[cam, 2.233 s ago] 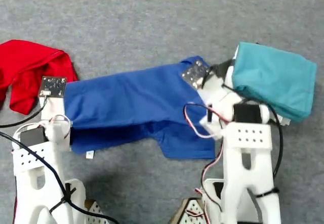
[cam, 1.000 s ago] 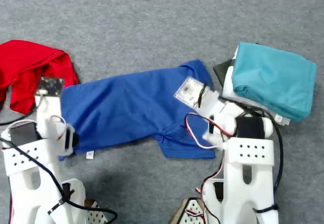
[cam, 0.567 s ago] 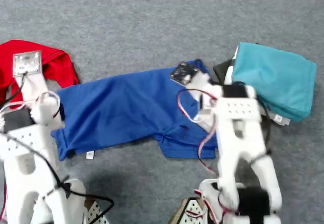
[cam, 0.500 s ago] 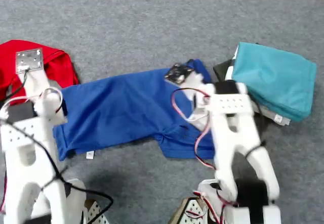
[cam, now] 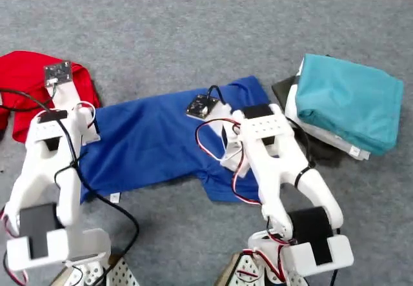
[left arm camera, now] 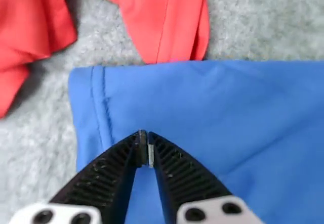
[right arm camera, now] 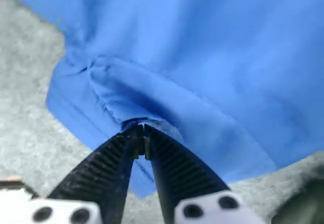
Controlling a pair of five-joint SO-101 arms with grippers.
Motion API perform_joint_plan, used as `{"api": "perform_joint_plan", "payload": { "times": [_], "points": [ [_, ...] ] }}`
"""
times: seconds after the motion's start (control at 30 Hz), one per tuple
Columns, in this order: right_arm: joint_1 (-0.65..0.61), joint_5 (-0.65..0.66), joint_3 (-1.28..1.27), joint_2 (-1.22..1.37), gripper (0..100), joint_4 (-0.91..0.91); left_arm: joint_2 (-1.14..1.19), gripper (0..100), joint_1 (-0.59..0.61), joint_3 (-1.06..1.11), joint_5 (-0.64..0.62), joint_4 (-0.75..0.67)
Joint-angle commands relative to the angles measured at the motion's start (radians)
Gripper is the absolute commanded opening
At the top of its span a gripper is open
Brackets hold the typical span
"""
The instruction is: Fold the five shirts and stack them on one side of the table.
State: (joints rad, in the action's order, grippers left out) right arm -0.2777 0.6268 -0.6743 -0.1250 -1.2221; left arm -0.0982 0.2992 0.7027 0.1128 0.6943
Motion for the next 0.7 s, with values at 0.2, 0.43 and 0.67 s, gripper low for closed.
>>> {"api": "perform_joint_plan", "payload": {
  "times": [0.2,0.43,0.67],
  "points": [
    [-0.182,0.009,-0.157,-0.203,0.4,-0.046,0.065,2,0.044,-0.071,-0.009,-0.075],
    [-0.113,0.008,-0.007,-0.22,0.4,-0.048,0.067,2,0.064,-0.077,-0.063,-0.072],
    [-0.053,0.008,0.272,0.07,0.4,-0.041,0.065,2,0.066,-0.078,-0.063,-0.072]
  ]
}}
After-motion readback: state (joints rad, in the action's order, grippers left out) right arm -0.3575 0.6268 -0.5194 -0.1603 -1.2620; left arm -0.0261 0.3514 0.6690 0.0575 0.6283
